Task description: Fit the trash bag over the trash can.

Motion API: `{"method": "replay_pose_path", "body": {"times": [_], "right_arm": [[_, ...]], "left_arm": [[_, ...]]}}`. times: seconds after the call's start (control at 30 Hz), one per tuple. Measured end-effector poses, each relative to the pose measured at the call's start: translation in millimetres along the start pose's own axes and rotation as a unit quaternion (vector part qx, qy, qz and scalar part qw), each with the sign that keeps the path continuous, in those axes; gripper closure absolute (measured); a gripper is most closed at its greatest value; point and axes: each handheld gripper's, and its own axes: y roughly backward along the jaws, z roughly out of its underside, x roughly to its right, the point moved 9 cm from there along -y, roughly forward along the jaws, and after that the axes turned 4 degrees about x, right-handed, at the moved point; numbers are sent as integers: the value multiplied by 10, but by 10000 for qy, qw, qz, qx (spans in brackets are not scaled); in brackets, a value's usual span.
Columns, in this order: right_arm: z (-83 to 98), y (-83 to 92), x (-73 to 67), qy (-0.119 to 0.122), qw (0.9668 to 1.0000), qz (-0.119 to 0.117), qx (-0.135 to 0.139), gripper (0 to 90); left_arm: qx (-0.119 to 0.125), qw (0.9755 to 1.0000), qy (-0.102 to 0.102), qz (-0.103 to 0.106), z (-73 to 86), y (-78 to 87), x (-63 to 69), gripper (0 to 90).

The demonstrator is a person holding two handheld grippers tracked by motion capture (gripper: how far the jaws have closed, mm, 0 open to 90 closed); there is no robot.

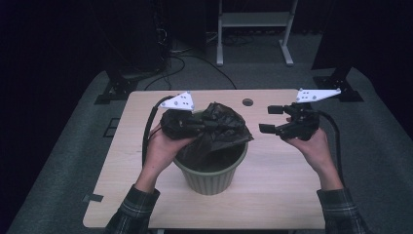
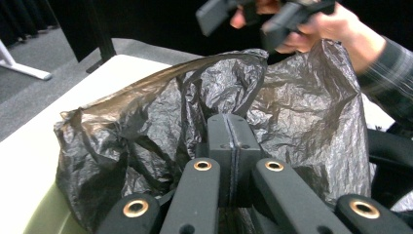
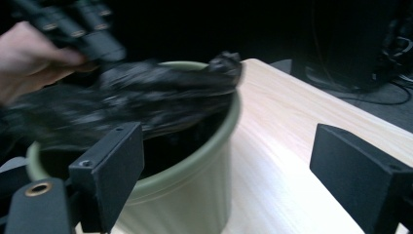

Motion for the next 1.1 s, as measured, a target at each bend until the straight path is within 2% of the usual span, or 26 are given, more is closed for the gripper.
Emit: {"method": "replay_pose_path", "body": {"times": [0.23,0.43,0.53,0.67,0.77,0.83,1.1], "right_arm": [[74,8,-237,102,9997,-231,0,109],[172,21,-402,147,9989,-442,10,129],[197,-31,-475,170,9977,-659,-13,251],[194,-91,-525,152,9963,-843,35,528],[190,-104,-554,320,9955,-893,33,790],[181,-95,-563,398,9951,-908,71,893],[167,-39,-526,431,9958,-799,102,899]], "left_arm": [[1,9998,140,-118,29,-56,-131,900],[7,9998,155,-131,31,-79,-140,900],[12,9998,143,-131,26,-75,-131,900],[24,9998,155,-121,26,-62,-121,900],[33,9998,140,-121,39,-26,-121,900],[68,9998,172,-124,52,14,-128,900],[182,9993,282,-157,111,193,-152,900]]}}
